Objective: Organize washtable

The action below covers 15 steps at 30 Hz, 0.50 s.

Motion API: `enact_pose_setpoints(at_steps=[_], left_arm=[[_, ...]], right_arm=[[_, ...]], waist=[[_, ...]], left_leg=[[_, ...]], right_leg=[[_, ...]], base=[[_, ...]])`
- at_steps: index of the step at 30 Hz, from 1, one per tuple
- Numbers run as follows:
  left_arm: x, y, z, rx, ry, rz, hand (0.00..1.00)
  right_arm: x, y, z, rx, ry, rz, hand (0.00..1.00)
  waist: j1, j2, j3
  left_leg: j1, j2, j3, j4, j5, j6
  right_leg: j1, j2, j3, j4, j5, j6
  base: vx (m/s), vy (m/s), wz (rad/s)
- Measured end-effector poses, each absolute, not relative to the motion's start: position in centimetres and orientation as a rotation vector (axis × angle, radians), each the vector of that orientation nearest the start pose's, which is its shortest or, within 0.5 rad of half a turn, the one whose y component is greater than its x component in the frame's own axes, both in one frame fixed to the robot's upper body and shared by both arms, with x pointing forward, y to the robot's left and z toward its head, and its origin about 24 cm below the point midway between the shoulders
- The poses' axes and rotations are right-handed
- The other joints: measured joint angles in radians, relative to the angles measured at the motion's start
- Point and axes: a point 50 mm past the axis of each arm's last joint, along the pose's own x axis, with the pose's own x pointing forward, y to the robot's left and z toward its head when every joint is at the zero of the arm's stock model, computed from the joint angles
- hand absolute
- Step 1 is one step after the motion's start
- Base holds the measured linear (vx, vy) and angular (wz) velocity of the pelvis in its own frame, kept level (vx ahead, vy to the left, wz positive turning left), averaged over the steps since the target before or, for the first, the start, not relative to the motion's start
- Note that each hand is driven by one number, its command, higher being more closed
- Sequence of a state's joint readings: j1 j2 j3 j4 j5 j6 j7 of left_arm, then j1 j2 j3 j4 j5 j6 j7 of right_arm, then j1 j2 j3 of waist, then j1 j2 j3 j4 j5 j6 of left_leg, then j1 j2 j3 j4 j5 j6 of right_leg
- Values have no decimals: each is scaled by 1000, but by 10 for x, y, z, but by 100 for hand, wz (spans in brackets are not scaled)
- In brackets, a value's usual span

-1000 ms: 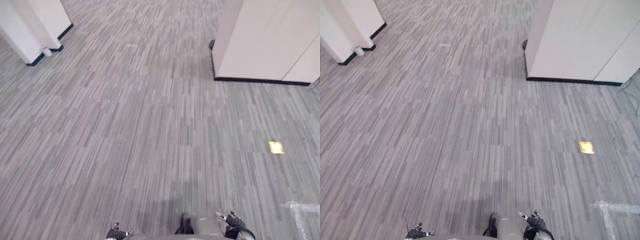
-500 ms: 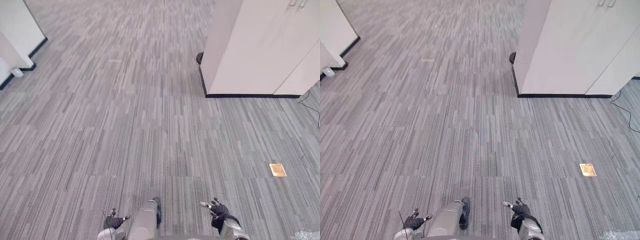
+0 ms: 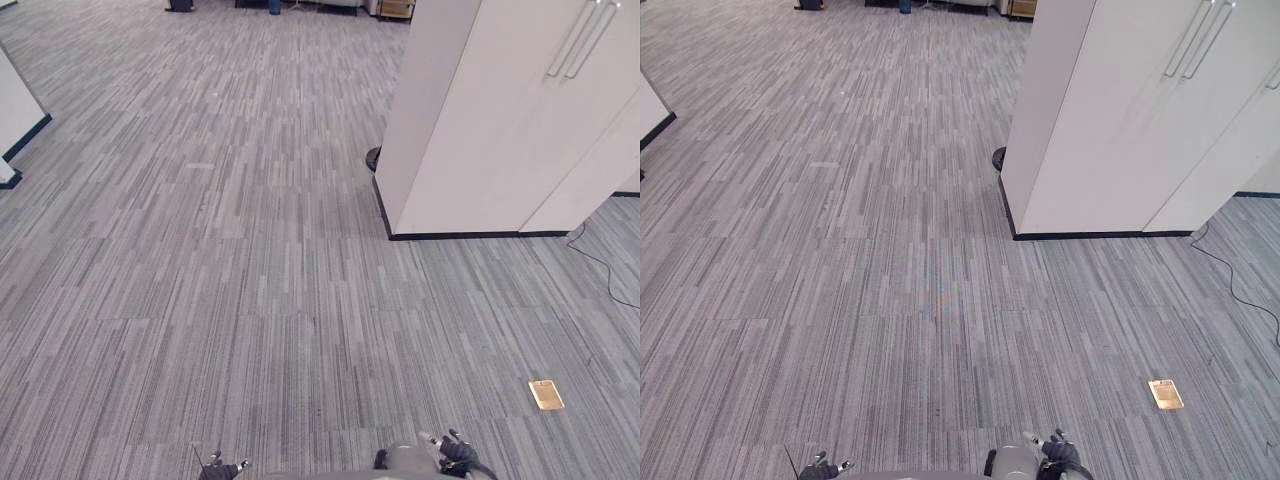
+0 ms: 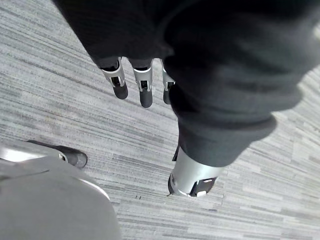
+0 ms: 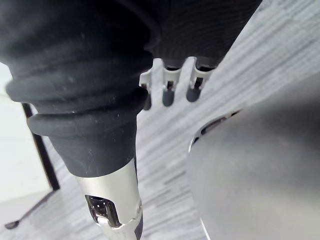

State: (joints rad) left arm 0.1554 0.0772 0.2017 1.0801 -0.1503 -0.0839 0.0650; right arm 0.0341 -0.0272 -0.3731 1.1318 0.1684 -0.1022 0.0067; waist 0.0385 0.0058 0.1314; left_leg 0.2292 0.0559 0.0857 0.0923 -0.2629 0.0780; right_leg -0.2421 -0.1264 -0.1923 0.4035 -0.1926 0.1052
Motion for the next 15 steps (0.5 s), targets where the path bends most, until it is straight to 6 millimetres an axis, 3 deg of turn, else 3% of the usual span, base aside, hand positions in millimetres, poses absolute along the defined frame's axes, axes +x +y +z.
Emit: enact_pose_setpoints(at_steps=[2, 3, 4, 5, 6, 7, 8, 9, 10, 11, 12, 14, 15], left_arm=[[56, 214, -166, -111, 1136, 427, 0], [52, 215, -166, -107, 1147, 435, 0], [45, 212, -168, -118, 1170, 445, 0], [44, 212, -168, -126, 1173, 452, 0], [39, 209, -170, -142, 1189, 464, 0], [38, 207, -170, -163, 1192, 476, 0], [35, 206, -171, -202, 1197, 508, 0], [32, 204, -172, -234, 1205, 525, 0], [32, 201, -172, -241, 1210, 522, 0], [32, 198, -172, -245, 1212, 510, 0], [33, 199, -172, -239, 1209, 510, 0], [41, 205, -170, -237, 1169, 526, 0], [44, 207, -168, -229, 1151, 518, 0]], right_arm=[[95, -203, -162, 329, 1016, -467, 0], [96, -201, -162, 339, 1014, -459, 0], [97, -201, -162, 341, 1008, -457, 0], [96, -202, -162, 340, 1011, -461, 0], [91, -207, -162, 348, 1019, -487, 0], [89, -208, -163, 353, 1023, -499, 0], [88, -212, -162, 358, 1020, -515, 0], [87, -212, -163, 370, 1022, -525, 0], [86, -214, -162, 371, 1022, -530, 0], [87, -217, -162, 368, 1025, -534, 0], [86, -216, -163, 371, 1030, -530, 0], [86, -210, -164, 407, 1027, -537, 0], [87, -208, -164, 430, 1020, -547, 0]], waist=[[-3, -6, 0], [-17, -12, -9], [-37, 1, -20], [-40, 3, -27], [-27, 33, -56], [-20, 30, -71], [-23, 39, -70], [-24, 49, -59], [-21, 55, -50], [-11, 80, -33], [3, 75, -28], [4, 36, -8], [6, 24, -10]], left_leg=[[66, 21, 3, -41, -25, -41], [110, 40, -2, -66, -47, -60], [141, 68, -26, -61, -64, -76], [137, 85, -33, -28, -63, -77], [87, 136, -53, 91, -50, -99], [52, 146, -62, 169, -30, -130], [-25, 155, -83, 356, 58, -147], [-120, 168, -92, 592, 218, -167], [-173, 187, -95, 719, 250, -181], [-257, 228, -77, 940, 177, -141], [-298, 241, -53, 1022, 121, -134], [-363, 237, 19, 960, 31, -146], [-378, 213, 44, 776, 3, -175]], right_leg=[[-25, -8, -23, -189, 127, -3], [-41, -14, -30, -217, 159, -7], [-45, 12, -19, -173, 246, -34], [-46, 29, -3, -154, 282, -55], [-39, 64, -17, -128, 243, -80], [-34, 76, -22, -122, 226, -91], [1, 101, -28, -124, 188, -104], [70, 119, -11, -164, 164, -121], [111, 139, -1, -194, 160, -127], [195, 181, 35, -237, 150, -143], [252, 193, 63, -256, 146, -150], [366, 178, 127, -294, 144, -152], [391, 161, 165, -296, 142, -148]], base=[[412, -230, 13], [634, -375, 49], [663, -383, 51], [613, -364, 34], [505, -304, -1], [634, -424, -10], [642, -449, -24], [772, -456, -31], [733, -372, -62], [577, -232, -81], [538, -211, -94], [537, -137, -91], [422, -29, -97]])
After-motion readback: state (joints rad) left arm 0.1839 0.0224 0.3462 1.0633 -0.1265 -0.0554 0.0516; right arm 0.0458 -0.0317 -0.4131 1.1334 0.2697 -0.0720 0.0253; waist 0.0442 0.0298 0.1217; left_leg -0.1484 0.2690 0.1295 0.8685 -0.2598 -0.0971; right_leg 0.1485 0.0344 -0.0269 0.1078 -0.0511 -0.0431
